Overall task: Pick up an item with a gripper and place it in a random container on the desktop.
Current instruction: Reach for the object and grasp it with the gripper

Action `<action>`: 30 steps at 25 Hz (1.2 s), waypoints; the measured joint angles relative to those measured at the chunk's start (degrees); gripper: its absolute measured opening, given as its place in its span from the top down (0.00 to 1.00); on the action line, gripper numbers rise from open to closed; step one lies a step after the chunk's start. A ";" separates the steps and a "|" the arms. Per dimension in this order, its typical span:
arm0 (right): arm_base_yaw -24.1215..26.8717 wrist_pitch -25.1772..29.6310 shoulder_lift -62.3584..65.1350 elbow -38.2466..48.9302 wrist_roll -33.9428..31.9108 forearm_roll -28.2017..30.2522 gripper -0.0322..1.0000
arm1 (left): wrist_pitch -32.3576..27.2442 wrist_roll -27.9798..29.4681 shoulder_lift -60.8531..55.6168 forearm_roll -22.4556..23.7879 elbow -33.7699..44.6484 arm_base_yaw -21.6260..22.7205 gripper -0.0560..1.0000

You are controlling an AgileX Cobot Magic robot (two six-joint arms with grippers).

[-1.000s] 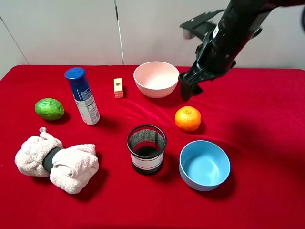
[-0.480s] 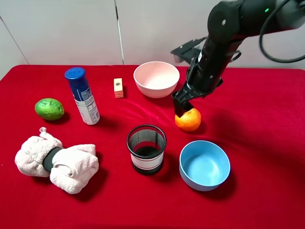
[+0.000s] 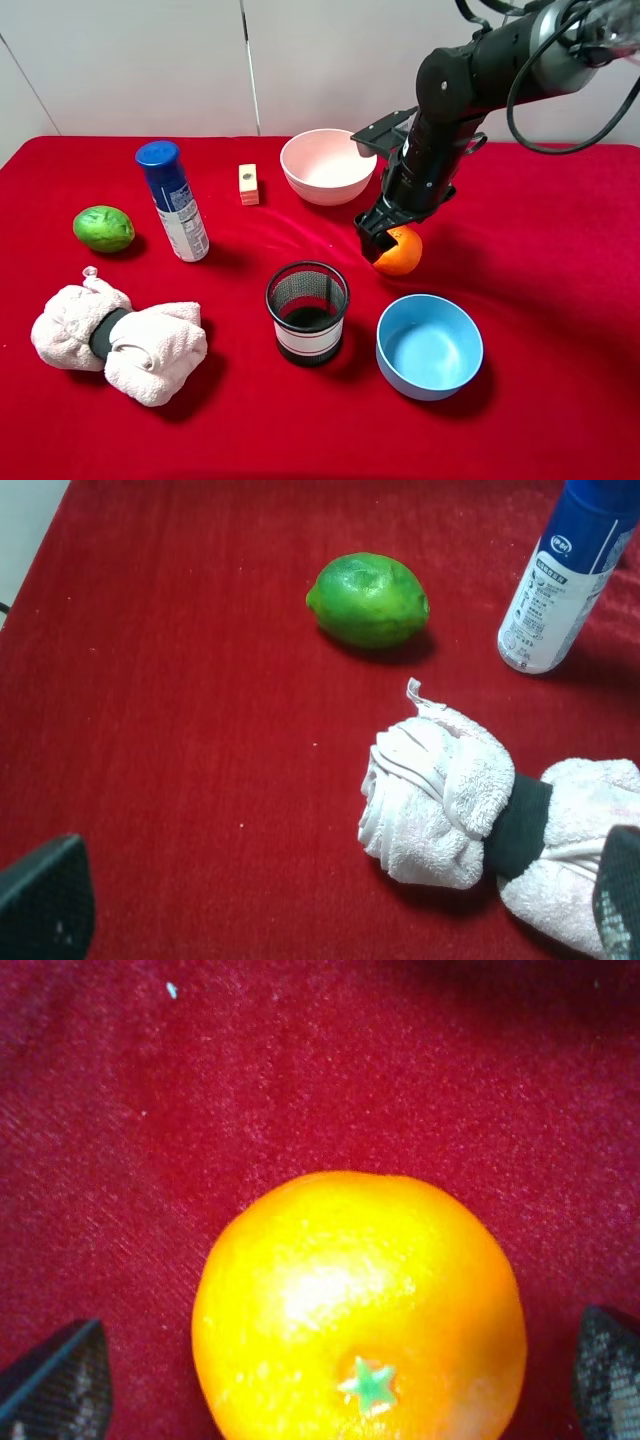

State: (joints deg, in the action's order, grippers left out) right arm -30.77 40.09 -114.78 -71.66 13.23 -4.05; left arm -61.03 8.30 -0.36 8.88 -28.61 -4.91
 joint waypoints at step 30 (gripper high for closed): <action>0.00 -2.09 -4.56 -0.18 0.00 1.85 0.44 | 0.00 0.00 0.00 0.00 0.00 0.00 0.01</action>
State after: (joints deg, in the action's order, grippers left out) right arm -30.77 38.00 -119.34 -71.84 13.23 -2.20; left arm -61.03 8.30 -0.36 8.88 -28.61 -4.91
